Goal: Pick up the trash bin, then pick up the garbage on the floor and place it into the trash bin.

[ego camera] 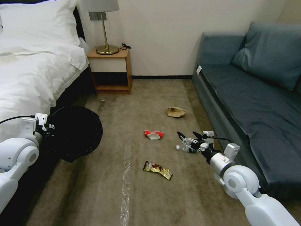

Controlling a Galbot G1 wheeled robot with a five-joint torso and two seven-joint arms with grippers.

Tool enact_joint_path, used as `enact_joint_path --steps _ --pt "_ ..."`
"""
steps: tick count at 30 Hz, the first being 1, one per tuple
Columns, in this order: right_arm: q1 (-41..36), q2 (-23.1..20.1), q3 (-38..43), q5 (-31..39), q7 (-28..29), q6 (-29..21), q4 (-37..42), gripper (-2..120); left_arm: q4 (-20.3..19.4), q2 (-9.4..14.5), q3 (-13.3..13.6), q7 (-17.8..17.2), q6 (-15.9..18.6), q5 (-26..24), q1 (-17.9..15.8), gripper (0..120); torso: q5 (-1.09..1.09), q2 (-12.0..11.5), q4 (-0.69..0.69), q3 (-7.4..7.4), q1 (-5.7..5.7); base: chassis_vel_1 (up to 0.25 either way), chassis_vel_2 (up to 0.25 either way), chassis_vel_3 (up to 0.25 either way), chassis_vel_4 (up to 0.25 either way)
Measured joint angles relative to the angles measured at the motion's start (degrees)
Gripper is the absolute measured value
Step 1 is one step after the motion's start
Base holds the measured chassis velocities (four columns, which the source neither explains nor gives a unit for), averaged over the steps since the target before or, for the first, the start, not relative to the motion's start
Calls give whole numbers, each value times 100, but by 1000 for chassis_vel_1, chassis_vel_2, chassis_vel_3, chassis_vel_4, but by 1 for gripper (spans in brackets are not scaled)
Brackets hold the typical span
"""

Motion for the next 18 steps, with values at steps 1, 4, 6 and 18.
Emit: enact_joint_path --steps 1,4,6,18 --pt "-2 -3 -3 -6 -1 1 -7 100 0 -2 0 0 0 0 0 2 0 0 -1 0 0 -146 121 125 -126" --pt "5 -12 -35 -14 -2 1 -16 100 -3 -2 0 0 -2 0 1 2 2 0 -1 0 0 -139 135 140 -130" --pt "31 -13 -67 -15 -2 2 -27 100 -3 -2 -1 0 -3 0 2 2 0 0 -1 0 0 -138 132 135 -123" --pt "69 -1 -232 -113 5 -154 -69 100 13 -3 -92 26 -37 -9 41 2 1 0 -1 1 0 -101 110 106 -107"
